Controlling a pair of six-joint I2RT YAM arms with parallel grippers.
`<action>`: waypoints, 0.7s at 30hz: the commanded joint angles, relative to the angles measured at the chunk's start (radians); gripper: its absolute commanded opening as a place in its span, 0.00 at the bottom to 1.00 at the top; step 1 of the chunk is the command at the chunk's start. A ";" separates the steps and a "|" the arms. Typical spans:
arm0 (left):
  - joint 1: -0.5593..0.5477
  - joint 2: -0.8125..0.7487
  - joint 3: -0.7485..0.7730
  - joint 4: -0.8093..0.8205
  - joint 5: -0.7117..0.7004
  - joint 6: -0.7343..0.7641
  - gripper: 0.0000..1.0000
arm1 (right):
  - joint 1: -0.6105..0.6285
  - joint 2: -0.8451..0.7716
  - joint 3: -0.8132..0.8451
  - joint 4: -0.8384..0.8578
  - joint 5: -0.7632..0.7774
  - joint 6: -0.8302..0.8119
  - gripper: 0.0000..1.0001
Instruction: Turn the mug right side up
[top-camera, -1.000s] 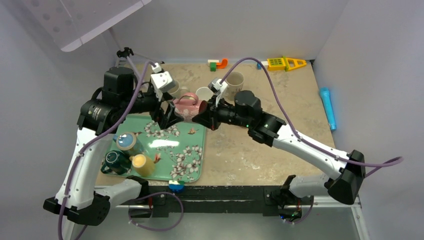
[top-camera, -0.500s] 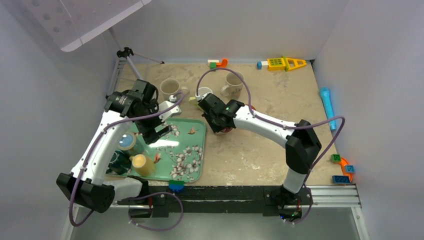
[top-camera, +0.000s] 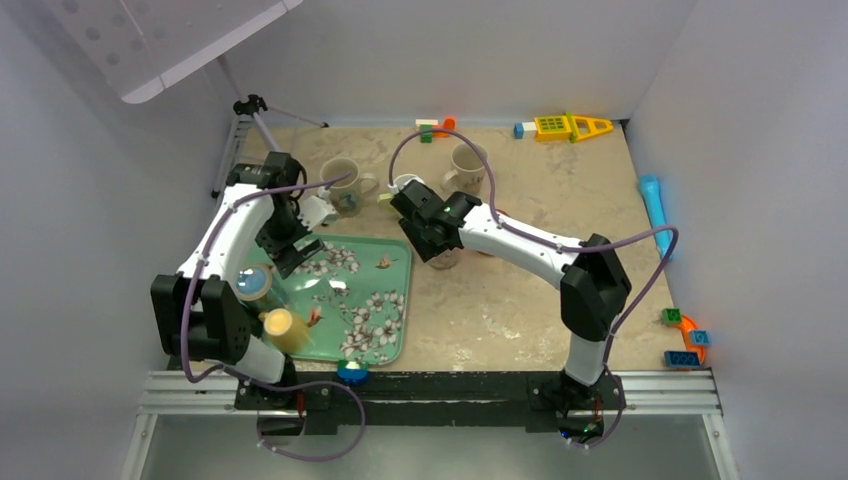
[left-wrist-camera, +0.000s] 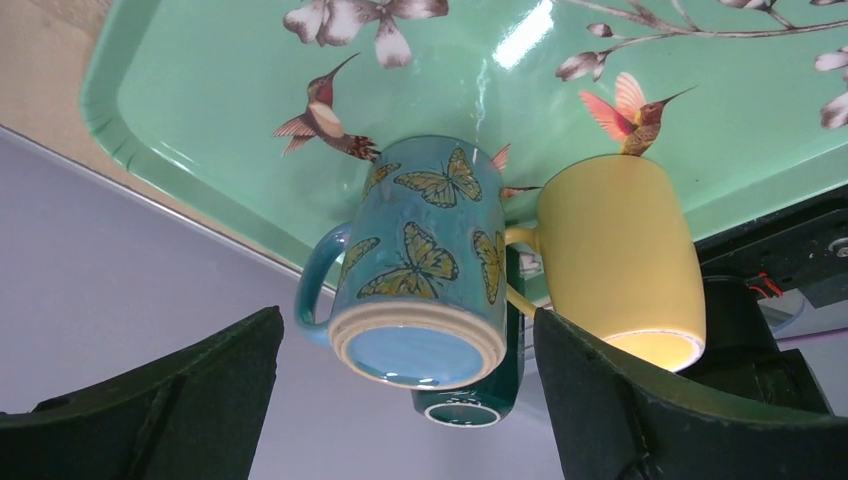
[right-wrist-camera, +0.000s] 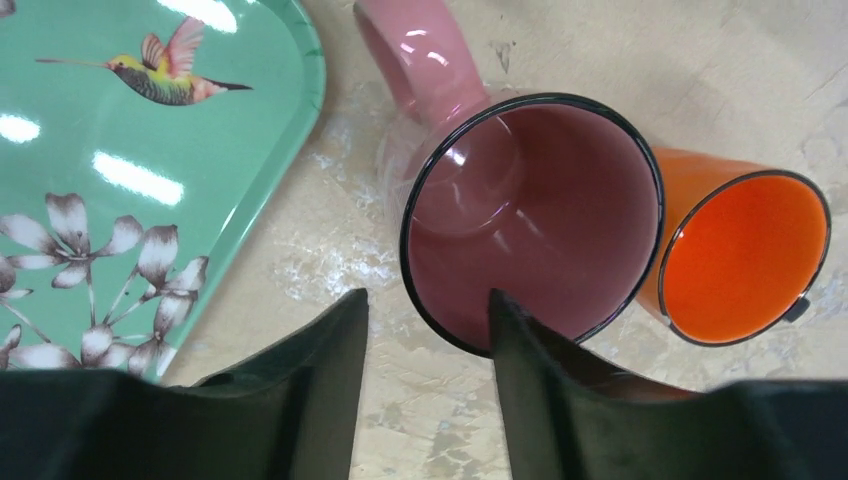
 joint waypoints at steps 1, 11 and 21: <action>0.039 -0.041 0.024 -0.023 -0.006 0.032 0.99 | 0.001 -0.039 0.047 0.017 0.022 -0.027 0.56; 0.268 -0.002 0.035 -0.041 0.057 0.088 1.00 | 0.003 -0.091 0.020 0.052 0.023 -0.040 0.63; 0.493 0.081 0.172 -0.057 0.204 0.156 0.94 | 0.004 -0.093 -0.012 0.049 0.028 -0.030 0.63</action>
